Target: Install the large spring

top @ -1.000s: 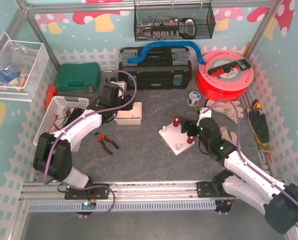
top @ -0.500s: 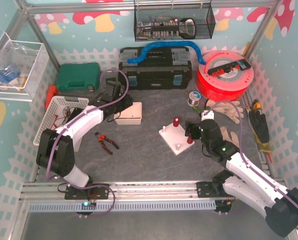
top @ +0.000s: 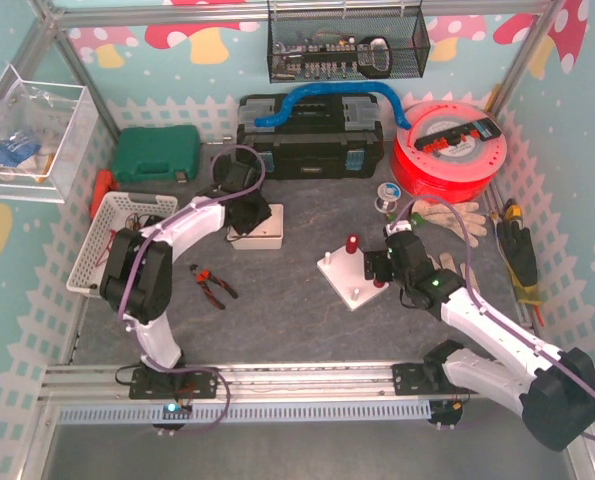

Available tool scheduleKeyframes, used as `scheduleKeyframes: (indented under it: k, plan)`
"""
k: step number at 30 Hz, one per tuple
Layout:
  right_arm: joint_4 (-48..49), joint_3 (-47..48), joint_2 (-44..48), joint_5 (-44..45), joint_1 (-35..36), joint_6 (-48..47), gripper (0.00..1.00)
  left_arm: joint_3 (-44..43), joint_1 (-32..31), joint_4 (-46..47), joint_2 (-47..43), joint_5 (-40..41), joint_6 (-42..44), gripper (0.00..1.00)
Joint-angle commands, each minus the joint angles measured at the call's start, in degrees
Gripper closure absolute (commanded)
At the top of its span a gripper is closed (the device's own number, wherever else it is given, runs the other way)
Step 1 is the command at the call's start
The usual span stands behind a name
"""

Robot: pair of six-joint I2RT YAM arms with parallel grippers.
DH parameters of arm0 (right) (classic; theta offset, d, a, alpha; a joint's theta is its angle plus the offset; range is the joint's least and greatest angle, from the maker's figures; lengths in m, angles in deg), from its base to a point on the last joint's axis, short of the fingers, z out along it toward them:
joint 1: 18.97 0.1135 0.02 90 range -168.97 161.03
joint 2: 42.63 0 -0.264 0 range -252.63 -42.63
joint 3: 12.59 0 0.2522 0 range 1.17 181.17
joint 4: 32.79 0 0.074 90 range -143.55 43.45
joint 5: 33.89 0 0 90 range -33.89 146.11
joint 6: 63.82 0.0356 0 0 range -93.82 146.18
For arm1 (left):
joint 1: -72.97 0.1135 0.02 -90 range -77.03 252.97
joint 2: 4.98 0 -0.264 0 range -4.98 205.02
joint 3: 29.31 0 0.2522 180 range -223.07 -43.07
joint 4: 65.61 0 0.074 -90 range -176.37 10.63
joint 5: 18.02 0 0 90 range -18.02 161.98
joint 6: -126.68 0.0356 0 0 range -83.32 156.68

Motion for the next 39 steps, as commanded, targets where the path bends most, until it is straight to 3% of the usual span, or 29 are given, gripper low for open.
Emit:
scheduleKeyframes:
  k: [1, 4, 7, 11, 19, 25, 39]
  plan:
    - [0.2, 1.6, 0.2, 0.6, 0.1, -3.7, 0.02, -6.9, -0.5, -1.3, 1.4, -0.2, 12.2, 0.57]
    - [0.2, 2.0, 0.4, 0.5, 0.1, -3.9, 0.01, -10.3, -2.2, -1.4, 1.5, -0.1, 24.5, 0.55]
    - [-0.1, 1.6, 0.2, -0.6, 0.1, -3.1, 0.02, -15.7, -2.6, -2.7, 3.0, -5.5, 42.8, 0.52]
    - [-1.1, 2.7, -0.2, -1.2, 0.3, -2.9, 0.02, -17.4, -2.8, -3.6, 3.4, -3.2, 65.0, 0.51]
    - [-6.9, 9.6, -5.0, -0.5, 0.3, -1.9, 0.02, -19.3, 3.1, -3.9, 7.1, -12.3, 89.2, 0.41]
    - [-9.1, 10.6, -4.6, 0.8, 0.2, 0.6, 0.03, -19.2, 6.7, -4.4, 10.3, -12.7, 97.6, 0.46]
    - [-12.9, 12.8, -5.1, 2.3, 0.3, 4.1, 0.04, -14.5, 10.6, -4.4, 11.8, -20.1, 103.9, 0.37]
